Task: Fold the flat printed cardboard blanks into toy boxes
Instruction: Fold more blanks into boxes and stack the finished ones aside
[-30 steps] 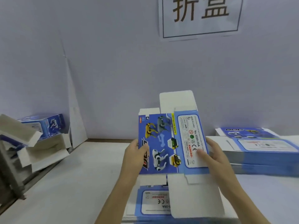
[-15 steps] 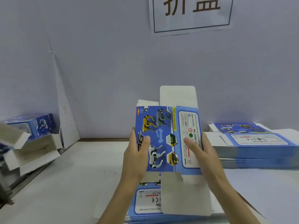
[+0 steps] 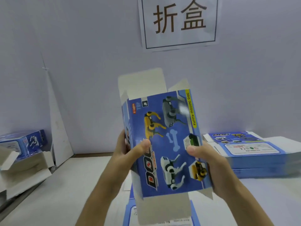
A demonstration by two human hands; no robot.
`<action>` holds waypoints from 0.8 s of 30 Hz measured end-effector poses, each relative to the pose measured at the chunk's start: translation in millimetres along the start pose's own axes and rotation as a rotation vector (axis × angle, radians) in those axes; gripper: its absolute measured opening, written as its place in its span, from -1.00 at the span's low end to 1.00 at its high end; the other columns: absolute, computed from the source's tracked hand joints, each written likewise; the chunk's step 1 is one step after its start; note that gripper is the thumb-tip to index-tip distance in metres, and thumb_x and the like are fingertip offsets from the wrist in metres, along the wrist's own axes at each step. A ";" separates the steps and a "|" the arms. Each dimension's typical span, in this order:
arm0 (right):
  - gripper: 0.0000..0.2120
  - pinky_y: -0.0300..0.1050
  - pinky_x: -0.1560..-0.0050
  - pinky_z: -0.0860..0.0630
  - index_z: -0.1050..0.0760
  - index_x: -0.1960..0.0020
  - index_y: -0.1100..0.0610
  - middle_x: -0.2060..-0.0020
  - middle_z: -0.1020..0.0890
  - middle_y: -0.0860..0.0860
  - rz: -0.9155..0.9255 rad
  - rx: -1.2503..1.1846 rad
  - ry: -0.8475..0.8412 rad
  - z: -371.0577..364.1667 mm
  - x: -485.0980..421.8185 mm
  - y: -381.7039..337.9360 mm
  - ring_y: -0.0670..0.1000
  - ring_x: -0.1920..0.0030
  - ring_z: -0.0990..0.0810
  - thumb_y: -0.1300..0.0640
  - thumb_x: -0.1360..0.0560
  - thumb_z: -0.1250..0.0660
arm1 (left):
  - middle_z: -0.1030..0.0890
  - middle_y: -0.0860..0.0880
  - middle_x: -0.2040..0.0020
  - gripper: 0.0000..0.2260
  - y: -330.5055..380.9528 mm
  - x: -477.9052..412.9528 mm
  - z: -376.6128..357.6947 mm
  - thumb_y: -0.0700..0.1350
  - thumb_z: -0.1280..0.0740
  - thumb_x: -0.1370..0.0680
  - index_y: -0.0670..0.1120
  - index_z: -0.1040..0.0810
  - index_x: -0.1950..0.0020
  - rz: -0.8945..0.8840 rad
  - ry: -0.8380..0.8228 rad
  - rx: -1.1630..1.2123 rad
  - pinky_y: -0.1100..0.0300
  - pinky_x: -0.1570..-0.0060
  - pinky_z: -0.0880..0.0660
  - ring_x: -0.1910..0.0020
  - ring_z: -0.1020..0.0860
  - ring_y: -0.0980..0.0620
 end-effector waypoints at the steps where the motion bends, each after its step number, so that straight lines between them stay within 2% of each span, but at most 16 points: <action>1: -0.84 -0.40 0.48 -0.44 -0.56 0.01 0.13 0.47 -0.64 0.01 0.026 -0.019 -0.022 -4.7 -1.2 -11.9 -0.19 0.43 -0.62 0.27 -0.43 -0.32 | -0.66 0.00 -0.11 -0.30 13.3 1.0 -0.5 0.14 -0.54 -0.19 0.17 -0.40 -0.29 -0.036 -0.041 -0.042 0.18 0.19 -0.61 -0.01 -0.67 -0.06; 3: -0.72 -0.37 0.35 -0.50 -0.51 0.07 -0.01 0.31 -0.69 -0.09 0.129 0.055 -0.063 -10.1 0.2 -30.8 -0.15 0.27 -0.66 0.09 -0.22 -0.41 | -0.65 0.03 -0.13 -0.28 36.7 2.6 -0.5 0.21 -0.60 -0.09 0.24 -0.45 -0.21 -0.118 -0.094 -0.094 0.19 0.14 -0.61 -0.05 -0.66 -0.03; 6: -0.60 -0.48 0.39 -0.46 -0.50 0.04 -0.07 0.35 -0.66 -0.25 0.311 0.185 -0.009 -6.7 1.6 -50.1 -0.26 0.32 -0.64 -0.12 -0.16 -0.45 | -0.64 0.14 -0.13 -0.25 46.0 4.9 3.2 0.31 -0.61 0.03 0.33 -0.48 -0.13 -0.159 -0.098 -0.165 0.16 0.09 -0.61 -0.10 -0.63 0.08; 8: -0.68 -0.47 0.39 -0.46 -0.58 0.07 -0.13 0.34 -0.67 -0.24 0.384 0.199 0.001 -7.8 4.3 -55.7 -0.25 0.32 -0.64 -0.09 -0.19 -0.48 | -0.63 0.20 -0.14 -0.24 39.7 5.8 0.8 0.29 -0.61 0.05 0.37 -0.45 -0.12 -0.126 -0.086 -0.226 0.09 0.01 -0.59 -0.11 -0.62 0.11; 10: -0.74 -0.46 0.37 -0.47 -0.61 0.11 -0.19 0.33 -0.68 -0.19 0.385 0.237 0.032 -2.5 3.4 -54.4 -0.21 0.31 -0.65 -0.03 -0.21 -0.53 | -0.63 0.20 -0.12 -0.30 36.8 3.7 -3.6 0.23 -0.60 -0.01 0.36 -0.45 -0.11 -0.144 -0.059 -0.278 0.18 0.08 -0.60 -0.09 -0.62 0.12; 13: -0.85 -0.36 0.37 -0.50 -0.66 0.15 -0.04 0.33 -0.70 -0.05 0.350 0.259 0.073 6.0 1.9 -48.9 -0.11 0.33 -0.67 0.05 -0.28 -0.49 | -0.62 0.27 -0.06 -0.29 38.7 0.0 0.0 0.24 -0.60 -0.03 0.26 -0.43 -0.12 -0.216 0.099 -0.404 0.28 0.08 -0.54 -0.04 -0.61 0.22; 15: -0.98 -0.41 0.35 -0.48 -0.68 0.20 -0.08 0.34 -0.70 -0.04 0.390 0.210 0.157 9.1 4.4 -47.6 -0.11 0.34 -0.66 0.02 -0.37 -0.50 | -0.58 0.40 0.04 -0.30 45.4 2.4 10.0 0.29 -0.58 -0.01 0.19 -0.38 -0.04 -0.288 0.300 -0.489 0.39 0.25 -0.48 0.08 -0.57 0.37; 17: -0.95 -0.45 0.39 -0.45 -0.68 0.23 -0.11 0.38 -0.67 0.01 0.406 0.160 0.262 8.0 7.7 -45.1 -0.10 0.40 -0.61 -0.02 -0.32 -0.44 | -0.52 0.49 0.10 -0.36 48.5 4.7 14.6 0.28 -0.51 -0.01 0.18 -0.34 0.02 -0.306 0.400 -0.507 0.40 0.31 -0.41 0.16 -0.54 0.44; 19: -0.91 -0.44 0.46 -0.43 -0.68 0.26 -0.11 0.46 -0.63 0.01 0.409 0.157 0.266 1.9 7.2 -44.1 -0.13 0.49 -0.54 -0.03 -0.28 -0.40 | -0.51 0.52 0.10 -0.38 45.6 2.8 14.9 0.24 -0.49 -0.05 0.24 -0.32 -0.02 -0.282 0.383 -0.468 0.40 0.23 -0.40 0.13 -0.53 0.48; 21: -0.90 -0.40 0.47 -0.42 -0.67 0.23 -0.07 0.53 -0.56 -0.08 0.379 0.217 0.199 -2.1 4.2 -44.9 -0.16 0.52 -0.50 -0.04 -0.29 -0.41 | -0.51 0.52 0.06 -0.31 41.0 2.1 15.8 0.22 -0.49 -0.07 0.37 -0.28 -0.12 -0.234 0.320 -0.429 0.38 0.09 -0.40 0.05 -0.50 0.50; 23: -0.86 -0.36 0.43 -0.47 -0.66 0.16 -0.09 0.42 -0.65 -0.06 0.323 0.231 0.118 -0.8 2.1 -43.3 -0.12 0.43 -0.59 -0.02 -0.27 -0.45 | -0.45 0.51 -0.09 -0.10 36.0 2.8 10.8 0.25 -0.49 -0.04 0.46 -0.15 -0.31 -0.182 0.229 -0.446 0.33 -0.07 -0.41 -0.07 -0.41 0.54; 24: -0.86 -0.34 0.42 -0.48 -0.67 0.16 -0.07 0.37 -0.68 -0.01 0.311 0.222 0.115 1.7 1.7 -43.3 -0.07 0.40 -0.61 0.00 -0.27 -0.46 | -0.40 0.47 -0.19 0.04 35.1 3.8 5.9 0.26 -0.49 -0.03 0.41 -0.06 -0.43 -0.182 0.194 -0.476 0.27 -0.16 -0.41 -0.14 -0.38 0.53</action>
Point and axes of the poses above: each hand's wrist, its own x-axis away from the middle knuckle, its own z-axis out of the back of the hand, y = z × x, the point moved 8 cm from there along -x, towards the middle knuckle
